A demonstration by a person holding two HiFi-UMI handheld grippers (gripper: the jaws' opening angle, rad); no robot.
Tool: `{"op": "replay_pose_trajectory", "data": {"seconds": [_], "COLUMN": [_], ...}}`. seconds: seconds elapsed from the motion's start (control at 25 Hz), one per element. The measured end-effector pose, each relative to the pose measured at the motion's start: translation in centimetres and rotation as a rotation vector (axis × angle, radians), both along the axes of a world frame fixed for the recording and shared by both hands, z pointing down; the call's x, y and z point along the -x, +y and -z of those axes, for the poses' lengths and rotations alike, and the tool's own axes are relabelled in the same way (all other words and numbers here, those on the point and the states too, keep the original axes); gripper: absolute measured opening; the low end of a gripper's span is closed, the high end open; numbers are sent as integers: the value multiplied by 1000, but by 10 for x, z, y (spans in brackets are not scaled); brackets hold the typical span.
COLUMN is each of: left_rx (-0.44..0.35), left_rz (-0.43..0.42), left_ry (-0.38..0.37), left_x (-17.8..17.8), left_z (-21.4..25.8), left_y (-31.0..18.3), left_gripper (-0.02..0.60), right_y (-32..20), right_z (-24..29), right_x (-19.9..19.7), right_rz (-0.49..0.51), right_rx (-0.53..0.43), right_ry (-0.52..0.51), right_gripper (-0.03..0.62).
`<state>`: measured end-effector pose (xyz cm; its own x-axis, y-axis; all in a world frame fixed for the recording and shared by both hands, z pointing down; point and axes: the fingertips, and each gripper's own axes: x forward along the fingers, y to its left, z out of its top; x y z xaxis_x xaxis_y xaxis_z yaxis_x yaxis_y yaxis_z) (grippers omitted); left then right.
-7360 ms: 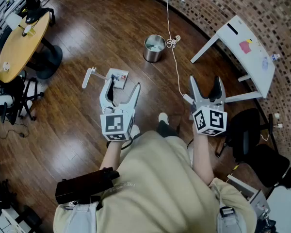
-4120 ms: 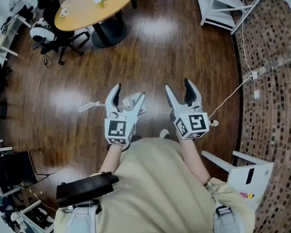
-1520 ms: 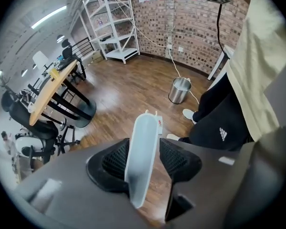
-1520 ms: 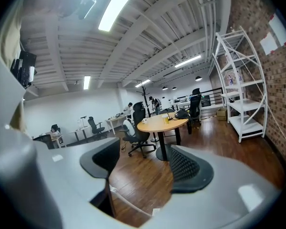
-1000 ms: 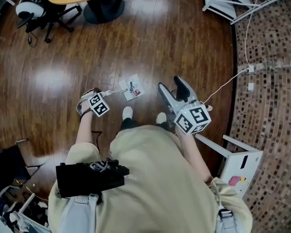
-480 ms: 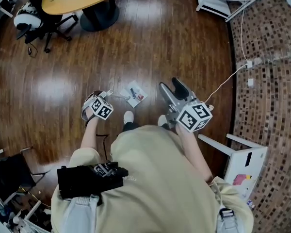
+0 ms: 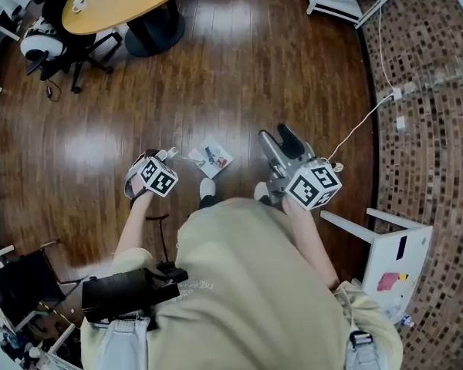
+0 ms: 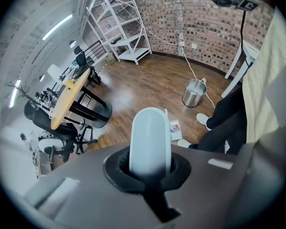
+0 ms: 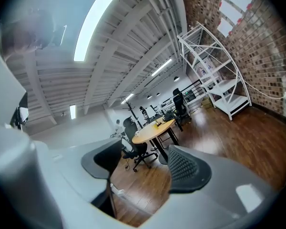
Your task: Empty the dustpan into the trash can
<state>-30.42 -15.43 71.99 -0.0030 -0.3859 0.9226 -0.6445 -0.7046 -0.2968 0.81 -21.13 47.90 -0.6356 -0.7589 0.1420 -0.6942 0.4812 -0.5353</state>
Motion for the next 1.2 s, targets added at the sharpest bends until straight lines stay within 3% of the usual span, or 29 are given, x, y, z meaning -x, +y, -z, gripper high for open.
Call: {"op": "replay_pose_trajectory", "data": {"seconds": [0.16,0.32,0.44,0.8,1.2], "left_rx": [64,153,203,387,416], "left_rz": [-50,-37,-35,-136,-384], "left_ry": [30,121,143,278,242], "left_x": [-13,-45,-58,-110,-174], "left_z": [41,78,100,183,250], "left_y": [0,3,2,-4,-18], "left_gripper": [1,1,1,1,1], "right_y": [0,4,9,26,58], "right_z": [-3,1,6,26,44], "right_x": [-13,-29,-40,-89,-193], "right_rz": [-20,-33,-40,-113,-344], "right_rx": [7,-5,-23,-69,-132], "right_ry": [-16,-29,-43,-90,-79], "right_gripper": [288,285,282,266,259]}}
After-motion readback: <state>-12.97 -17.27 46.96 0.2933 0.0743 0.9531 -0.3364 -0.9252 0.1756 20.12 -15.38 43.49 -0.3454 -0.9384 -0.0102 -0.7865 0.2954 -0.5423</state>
